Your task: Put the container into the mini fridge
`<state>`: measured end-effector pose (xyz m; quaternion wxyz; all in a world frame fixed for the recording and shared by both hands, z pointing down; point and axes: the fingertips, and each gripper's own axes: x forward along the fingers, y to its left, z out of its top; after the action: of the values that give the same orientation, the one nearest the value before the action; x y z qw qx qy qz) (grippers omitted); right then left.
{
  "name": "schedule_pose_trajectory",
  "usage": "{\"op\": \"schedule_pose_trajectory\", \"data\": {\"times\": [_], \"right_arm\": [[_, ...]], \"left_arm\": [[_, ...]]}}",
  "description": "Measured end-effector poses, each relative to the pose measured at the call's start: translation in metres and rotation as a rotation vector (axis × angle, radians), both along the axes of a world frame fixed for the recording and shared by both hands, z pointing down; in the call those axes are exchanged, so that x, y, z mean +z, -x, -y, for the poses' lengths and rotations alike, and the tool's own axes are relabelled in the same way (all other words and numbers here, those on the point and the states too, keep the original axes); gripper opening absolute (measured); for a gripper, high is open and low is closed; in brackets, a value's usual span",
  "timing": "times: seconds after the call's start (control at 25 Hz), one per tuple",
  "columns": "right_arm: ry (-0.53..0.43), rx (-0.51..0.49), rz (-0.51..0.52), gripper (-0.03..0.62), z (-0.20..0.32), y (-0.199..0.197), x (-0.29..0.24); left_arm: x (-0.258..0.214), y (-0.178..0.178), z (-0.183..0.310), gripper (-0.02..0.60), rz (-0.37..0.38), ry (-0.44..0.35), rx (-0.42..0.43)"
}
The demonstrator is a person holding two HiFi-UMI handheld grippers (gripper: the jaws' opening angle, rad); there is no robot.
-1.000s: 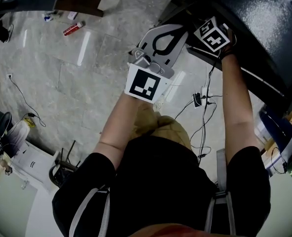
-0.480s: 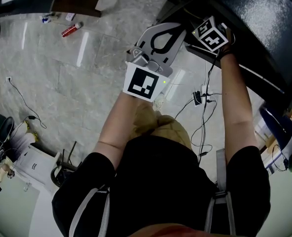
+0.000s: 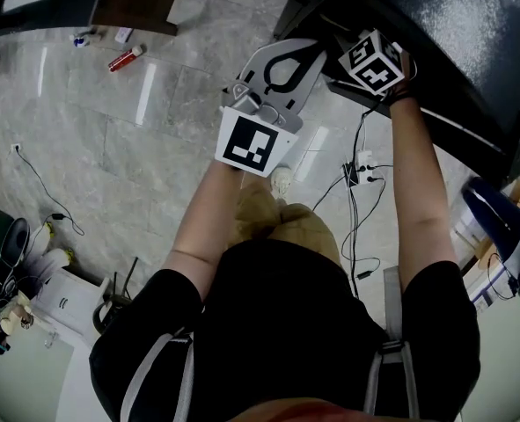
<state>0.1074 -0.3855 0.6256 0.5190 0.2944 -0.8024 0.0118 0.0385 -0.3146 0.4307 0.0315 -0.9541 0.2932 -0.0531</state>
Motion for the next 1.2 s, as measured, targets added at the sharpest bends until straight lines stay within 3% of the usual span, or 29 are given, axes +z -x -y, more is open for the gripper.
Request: {"op": "schedule_pose_trajectory", "data": {"times": [0.52, 0.8, 1.2], "right_arm": [[-0.085, 0.056, 0.095, 0.081, -0.042, 0.002, -0.076], [-0.125, 0.108, 0.163, 0.081, -0.078, -0.003, -0.125], [-0.264, 0.267, 0.484, 0.081, -0.139, -0.006, -0.233]], "left_arm": [[-0.042, -0.004, -0.029, 0.025, 0.007, -0.065, 0.035], [-0.079, -0.005, -0.042, 0.025, -0.043, -0.075, 0.028], [-0.120, -0.026, -0.086, 0.025, 0.022, -0.025, 0.072]]}}
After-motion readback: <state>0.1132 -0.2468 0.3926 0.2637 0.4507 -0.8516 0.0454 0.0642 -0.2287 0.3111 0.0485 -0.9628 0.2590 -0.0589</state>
